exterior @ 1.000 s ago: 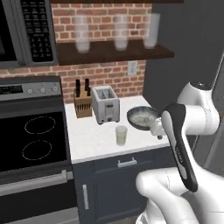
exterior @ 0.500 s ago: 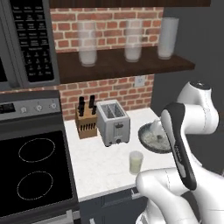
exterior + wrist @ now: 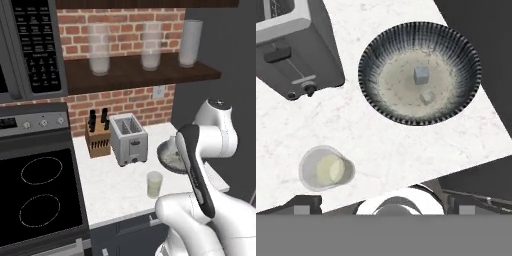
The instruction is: Grab a lemon wedge from the fridge and one ice cube from the ice bowl, and put them in the glass of lemonade.
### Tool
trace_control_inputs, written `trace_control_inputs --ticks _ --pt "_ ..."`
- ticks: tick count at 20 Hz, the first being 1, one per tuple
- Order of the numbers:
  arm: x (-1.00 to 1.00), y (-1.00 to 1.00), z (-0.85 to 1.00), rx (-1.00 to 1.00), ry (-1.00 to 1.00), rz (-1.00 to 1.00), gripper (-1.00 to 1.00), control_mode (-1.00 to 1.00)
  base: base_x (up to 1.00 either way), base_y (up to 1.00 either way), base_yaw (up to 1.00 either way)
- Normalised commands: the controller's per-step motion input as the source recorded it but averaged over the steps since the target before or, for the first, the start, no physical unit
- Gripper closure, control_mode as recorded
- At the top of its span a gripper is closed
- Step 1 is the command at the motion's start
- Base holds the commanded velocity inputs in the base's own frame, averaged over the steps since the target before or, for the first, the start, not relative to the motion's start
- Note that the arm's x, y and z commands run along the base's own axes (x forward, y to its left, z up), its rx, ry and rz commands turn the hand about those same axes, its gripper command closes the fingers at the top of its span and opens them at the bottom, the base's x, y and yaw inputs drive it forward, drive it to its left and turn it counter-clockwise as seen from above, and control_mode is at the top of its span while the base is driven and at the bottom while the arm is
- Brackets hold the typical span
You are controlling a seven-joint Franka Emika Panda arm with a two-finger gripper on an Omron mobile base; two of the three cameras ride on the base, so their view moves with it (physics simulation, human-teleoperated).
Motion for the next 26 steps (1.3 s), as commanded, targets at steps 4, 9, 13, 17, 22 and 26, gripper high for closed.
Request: trace_control_inputs --ticks 4,9,13,17,22,26 --pt "0.56 -0.02 -0.24 0.00 -0.09 -0.19 -1.00 -1.00 0.00 0.00 0.00" --pt "0.49 -0.36 -0.09 0.00 0.00 -0.01 -1.00 -1.00 0.00 0.00 0.00" --pt "0.37 -0.65 -0.26 0.00 0.15 0.01 -1.00 -1.00 0.00 0.00 0.00" --pt "0.46 -0.39 -0.36 0.00 0.28 0.01 -1.00 -1.00 0.00 0.00 0.00" --pt "0.51 -0.01 -0.13 -0.01 0.25 0.00 -1.00 -1.00 0.00 0.00 0.00" --pt "0.47 0.00 -0.05 0.00 0.14 0.00 -1.00 -1.00 0.00 0.00 0.00"
